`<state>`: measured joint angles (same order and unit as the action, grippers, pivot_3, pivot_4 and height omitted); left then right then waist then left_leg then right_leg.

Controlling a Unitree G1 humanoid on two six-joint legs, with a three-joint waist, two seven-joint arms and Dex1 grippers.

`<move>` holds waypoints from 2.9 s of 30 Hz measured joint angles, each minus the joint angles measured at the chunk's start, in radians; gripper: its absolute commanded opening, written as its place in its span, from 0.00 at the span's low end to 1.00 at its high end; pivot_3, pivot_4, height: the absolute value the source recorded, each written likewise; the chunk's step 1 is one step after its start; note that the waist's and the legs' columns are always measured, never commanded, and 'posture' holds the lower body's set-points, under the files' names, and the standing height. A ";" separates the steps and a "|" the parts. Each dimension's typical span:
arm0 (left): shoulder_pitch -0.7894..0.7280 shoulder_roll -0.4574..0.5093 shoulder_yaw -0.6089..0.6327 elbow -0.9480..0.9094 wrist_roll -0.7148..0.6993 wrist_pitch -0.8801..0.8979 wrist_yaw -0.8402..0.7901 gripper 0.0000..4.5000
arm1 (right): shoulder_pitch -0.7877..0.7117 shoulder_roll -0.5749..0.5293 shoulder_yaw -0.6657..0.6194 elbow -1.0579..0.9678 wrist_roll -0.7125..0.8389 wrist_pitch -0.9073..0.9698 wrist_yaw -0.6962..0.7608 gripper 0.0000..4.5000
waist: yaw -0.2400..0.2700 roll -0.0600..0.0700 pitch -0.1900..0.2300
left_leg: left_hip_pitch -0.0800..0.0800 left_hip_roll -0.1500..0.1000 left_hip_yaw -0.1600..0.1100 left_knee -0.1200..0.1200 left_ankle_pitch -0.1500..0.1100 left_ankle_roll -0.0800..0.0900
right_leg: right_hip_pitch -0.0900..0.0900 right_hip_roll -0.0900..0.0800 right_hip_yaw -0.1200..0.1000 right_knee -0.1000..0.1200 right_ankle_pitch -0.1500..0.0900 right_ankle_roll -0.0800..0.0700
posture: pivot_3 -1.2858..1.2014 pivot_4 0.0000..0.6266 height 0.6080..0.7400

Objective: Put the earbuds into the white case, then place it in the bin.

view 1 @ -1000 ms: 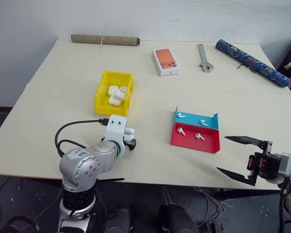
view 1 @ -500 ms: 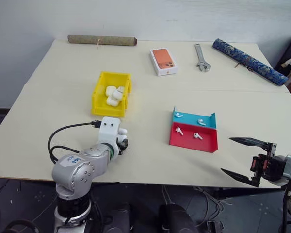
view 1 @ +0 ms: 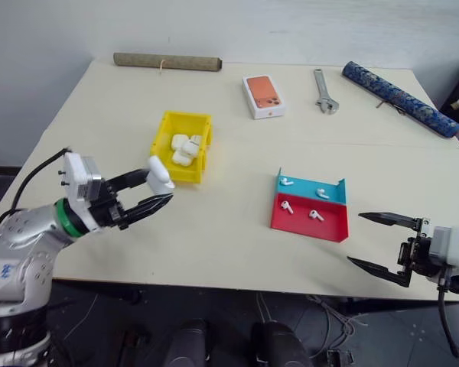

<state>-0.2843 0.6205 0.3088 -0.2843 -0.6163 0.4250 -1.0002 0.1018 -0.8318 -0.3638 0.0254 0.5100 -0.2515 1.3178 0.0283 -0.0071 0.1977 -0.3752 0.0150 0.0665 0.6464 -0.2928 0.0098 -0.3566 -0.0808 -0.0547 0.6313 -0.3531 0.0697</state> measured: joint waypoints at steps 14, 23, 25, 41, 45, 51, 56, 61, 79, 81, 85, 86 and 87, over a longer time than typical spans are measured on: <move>-0.057 -0.373 -0.282 0.103 -0.051 -0.223 -0.135 0.62 | 0.243 -0.094 -0.177 -0.164 -0.061 0.329 -0.181 1.00 | -0.028 0.001 0.000 | -0.002 0.000 0.003 0.001 0.002 0.010 | 0.001 0.004 0.001 -0.003 0.004 0.008 | 0.52 0.24 1.00; -0.088 -0.345 -0.286 0.182 -0.072 -0.240 -0.224 0.62 | -0.089 -0.364 -0.025 -0.543 0.238 0.944 -0.346 0.47 | -0.029 0.001 0.000 | -0.003 0.001 0.000 0.001 0.004 0.007 | -0.002 0.003 0.001 -0.002 0.005 0.006 | 0.52 0.24 1.00; -0.083 -0.344 -0.287 0.182 -0.072 -0.242 -0.227 0.62 | -0.173 -0.388 0.063 -0.585 0.249 1.047 -0.408 0.32 | -0.026 0.000 0.000 | -0.007 0.001 -0.003 0.002 0.003 0.007 | -0.003 0.003 -0.001 -0.003 0.006 0.007 | 0.52 0.24 1.00; -0.013 -0.326 -0.309 0.170 -0.047 -0.256 -0.211 0.62 | -0.596 -0.291 0.591 -0.490 -0.049 1.237 -0.565 0.46 | -0.030 0.001 0.000 | -0.022 0.000 -0.003 0.006 0.005 0.009 | -0.018 0.002 -0.001 0.001 0.007 0.009 | 0.52 0.24 1.00; 0.005 -0.311 -0.310 0.151 -0.047 -0.243 -0.200 0.62 | -0.614 -0.267 0.618 -0.474 -0.097 1.234 -0.555 0.68 | -0.030 0.001 0.000 | -0.022 0.000 -0.003 0.007 0.005 0.009 | -0.018 0.002 -0.001 0.003 0.007 0.009 | 0.52 0.24 1.00; 0.013 -0.311 -0.317 0.139 -0.047 -0.242 -0.192 0.62 | -0.639 -0.215 0.637 -0.438 -0.148 1.235 -0.551 0.68 | -0.032 0.001 0.000 | -0.021 0.000 -0.003 0.008 0.005 0.009 | -0.018 0.002 -0.001 0.005 0.007 0.009 | 0.52 0.24 1.00; 0.014 -0.311 -0.320 0.139 -0.047 -0.243 -0.192 0.62 | -0.640 -0.170 0.658 -0.377 -0.194 1.231 -0.552 0.54 | -0.031 0.001 0.000 | -0.021 0.000 -0.003 0.008 0.005 0.009 | -0.018 0.002 -0.001 0.005 0.007 0.009 | 0.52 0.24 1.00; 0.014 -0.306 -0.320 0.139 -0.047 -0.243 -0.192 0.62 | -0.643 -0.145 0.669 -0.353 -0.237 1.229 -0.548 0.32 | -0.031 0.001 0.000 | -0.021 0.000 -0.003 0.009 0.005 0.009 | -0.019 0.002 -0.001 0.006 0.007 0.009 | 0.52 0.24 1.00; 0.023 -0.290 -0.319 0.128 -0.047 -0.238 -0.191 0.62 | -0.634 -0.098 0.672 -0.318 -0.323 1.161 -0.505 0.32 | -0.031 0.001 0.000 | -0.021 0.000 -0.003 0.010 0.005 0.009 | -0.018 0.002 -0.001 0.007 0.007 0.009 | 0.52 0.24 1.00; 0.025 -0.288 -0.318 0.126 -0.047 -0.238 -0.191 0.62 | -0.634 -0.102 0.672 -0.316 -0.326 1.154 -0.490 0.32 | -0.032 0.001 0.000 | -0.021 0.000 -0.003 0.010 0.005 0.009 | -0.018 0.002 -0.001 0.007 0.007 0.009 | 0.52 0.24 1.00; 0.033 -0.285 -0.317 0.118 -0.048 -0.238 -0.191 0.62 | -0.633 -0.111 0.673 -0.311 -0.337 1.140 -0.452 0.32 | -0.032 0.001 0.000 | -0.021 0.000 -0.003 0.010 0.005 0.009 | -0.018 0.002 -0.001 0.008 0.007 0.009 | 0.52 0.24 1.00; 0.033 -0.285 -0.317 0.118 -0.048 -0.237 -0.191 0.62 | -0.633 -0.112 0.674 -0.308 -0.343 1.131 -0.445 0.32 | -0.031 0.001 0.000 | -0.021 0.000 -0.003 0.010 0.005 0.009 | -0.018 0.002 -0.001 0.008 0.007 0.009 | 0.52 0.24 1.00; 0.033 -0.285 -0.317 0.117 -0.048 -0.237 -0.191 0.62 | -0.633 -0.112 0.674 -0.303 -0.347 1.123 -0.438 0.32 | -0.031 0.001 0.000 | -0.021 0.000 -0.003 0.011 0.005 0.009 | -0.018 0.002 -0.001 0.008 0.007 0.009 | 0.52 0.24 1.00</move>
<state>-0.2513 0.3352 -0.0086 -0.1672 -0.6640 0.1878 -1.1910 -0.5314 -0.9440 0.3102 -0.2771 0.1632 0.8710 0.8794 -0.0031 -0.0064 0.1979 -0.3966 0.0147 0.0637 0.6570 -0.2875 0.0187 -0.3750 -0.0787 -0.0555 0.6391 -0.3463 0.0787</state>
